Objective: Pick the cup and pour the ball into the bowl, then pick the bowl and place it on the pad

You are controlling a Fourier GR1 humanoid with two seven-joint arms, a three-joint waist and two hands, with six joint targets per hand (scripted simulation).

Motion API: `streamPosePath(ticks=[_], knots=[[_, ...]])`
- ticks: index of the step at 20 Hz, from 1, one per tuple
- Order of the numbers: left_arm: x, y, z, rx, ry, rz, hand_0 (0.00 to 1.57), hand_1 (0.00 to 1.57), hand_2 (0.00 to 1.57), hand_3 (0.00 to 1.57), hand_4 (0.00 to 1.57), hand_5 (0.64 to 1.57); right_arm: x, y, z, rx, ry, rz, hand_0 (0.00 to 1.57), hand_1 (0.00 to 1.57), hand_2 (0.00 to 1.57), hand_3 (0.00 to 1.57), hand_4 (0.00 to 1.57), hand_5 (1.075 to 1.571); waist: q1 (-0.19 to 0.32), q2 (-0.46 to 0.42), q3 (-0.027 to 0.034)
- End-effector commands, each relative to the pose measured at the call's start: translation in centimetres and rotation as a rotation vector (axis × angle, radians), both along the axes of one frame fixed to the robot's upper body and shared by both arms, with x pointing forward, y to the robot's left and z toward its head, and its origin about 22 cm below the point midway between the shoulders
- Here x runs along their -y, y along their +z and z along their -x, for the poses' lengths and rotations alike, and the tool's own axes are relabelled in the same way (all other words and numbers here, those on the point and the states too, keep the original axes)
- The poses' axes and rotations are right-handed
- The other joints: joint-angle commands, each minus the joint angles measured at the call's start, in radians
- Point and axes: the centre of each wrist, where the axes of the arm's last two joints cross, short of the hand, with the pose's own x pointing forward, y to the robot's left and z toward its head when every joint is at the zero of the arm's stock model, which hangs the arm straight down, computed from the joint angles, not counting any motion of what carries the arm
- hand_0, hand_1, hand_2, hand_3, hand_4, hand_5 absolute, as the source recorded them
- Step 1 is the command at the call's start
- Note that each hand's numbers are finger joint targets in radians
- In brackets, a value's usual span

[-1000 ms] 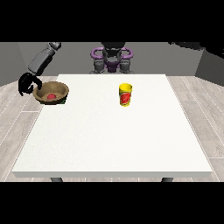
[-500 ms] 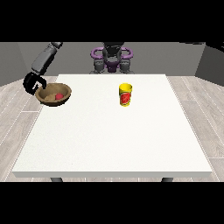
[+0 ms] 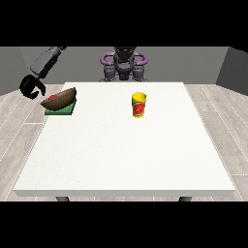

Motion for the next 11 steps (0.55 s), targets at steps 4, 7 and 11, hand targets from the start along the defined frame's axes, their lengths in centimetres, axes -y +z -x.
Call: streamPosePath(ticks=[4,7,11], knots=[[1.4,-0.3,-0.2,-0.051,-0.063,0.015,0.00,0.00,0.00,0.00,0.76,1.544,1.3,-1.1,1.9,-0.121,-0.059,0.021,0.00,0.00,0.00,0.00,0.00,1.485,0.020,-0.087,0.0012],[4.2,-0.5,-1.3,-0.104,-0.152,0.069,0.00,0.00,0.00,0.00,0.98,1.570,3.4,0.6,3.1,-0.149,-0.064,0.026,0.00,0.00,0.00,0.00,0.00,1.477,0.003,-0.192,0.0027],[4.6,-6.6,-2.7,-0.294,-0.103,0.110,0.00,0.00,0.00,0.00,0.98,1.570,-1.6,4.8,-3.3,-0.003,0.139,0.015,0.00,0.00,0.00,0.00,0.70,1.219,-0.050,-0.376,-0.0046]])
